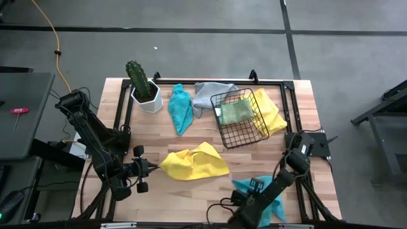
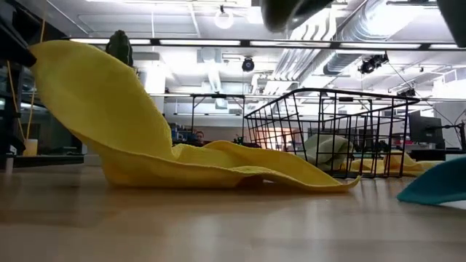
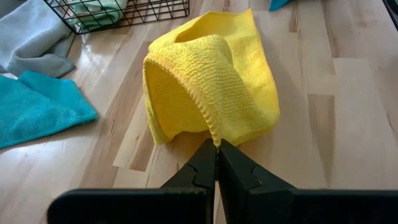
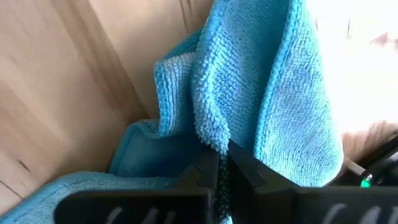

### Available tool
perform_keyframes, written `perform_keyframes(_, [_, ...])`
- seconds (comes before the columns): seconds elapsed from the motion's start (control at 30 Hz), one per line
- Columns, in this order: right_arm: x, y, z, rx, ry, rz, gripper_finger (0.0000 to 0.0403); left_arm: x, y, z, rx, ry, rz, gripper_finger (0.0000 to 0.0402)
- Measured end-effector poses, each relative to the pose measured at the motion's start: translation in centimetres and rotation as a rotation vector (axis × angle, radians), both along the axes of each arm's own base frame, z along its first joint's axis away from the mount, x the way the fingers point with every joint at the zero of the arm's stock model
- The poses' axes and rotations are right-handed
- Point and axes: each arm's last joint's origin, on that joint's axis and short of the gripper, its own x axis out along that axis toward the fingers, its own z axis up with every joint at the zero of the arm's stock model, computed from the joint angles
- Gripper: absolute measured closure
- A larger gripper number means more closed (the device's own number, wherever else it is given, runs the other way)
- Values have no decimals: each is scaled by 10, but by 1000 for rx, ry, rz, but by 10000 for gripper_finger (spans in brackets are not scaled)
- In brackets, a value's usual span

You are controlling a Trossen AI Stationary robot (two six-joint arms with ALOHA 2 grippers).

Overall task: Fold microfiber towels
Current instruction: Fold the bottom yellow microfiber towel

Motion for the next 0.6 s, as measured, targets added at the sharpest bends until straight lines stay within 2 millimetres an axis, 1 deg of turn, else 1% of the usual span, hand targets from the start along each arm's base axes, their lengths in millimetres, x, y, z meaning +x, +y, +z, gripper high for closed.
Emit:
perform_keyframes(0.1, [-4,3,4,-18,-34,18,401,0,0,0,-3,10,-3,401])
perform_keyframes(0.17, [-6,4,10,-20,-62,-4,402,0,0,-1,-7,16,-6,401])
perform_keyframes(0.23, [-11,0,15,-28,-80,-54,402,0,0,-1,-9,18,-7,401])
perform_keyframes(0.3, [-22,-10,13,-48,-30,-145,402,0,0,-1,-10,20,-8,401])
perform_keyframes(0.4, [-42,-28,5,-102,43,-275,402,-1,0,-1,-13,25,-11,401])
perform_keyframes(0.47, [-51,-38,4,-116,18,-310,402,0,0,-1,-11,25,-11,401])
perform_keyframes(0.53, [-61,-51,5,-176,-29,-339,402,0,0,-1,-8,24,-8,401])
perform_keyframes(0.6, [-71,-65,9,-229,-74,-405,402,1,2,-1,-7,25,0,401])
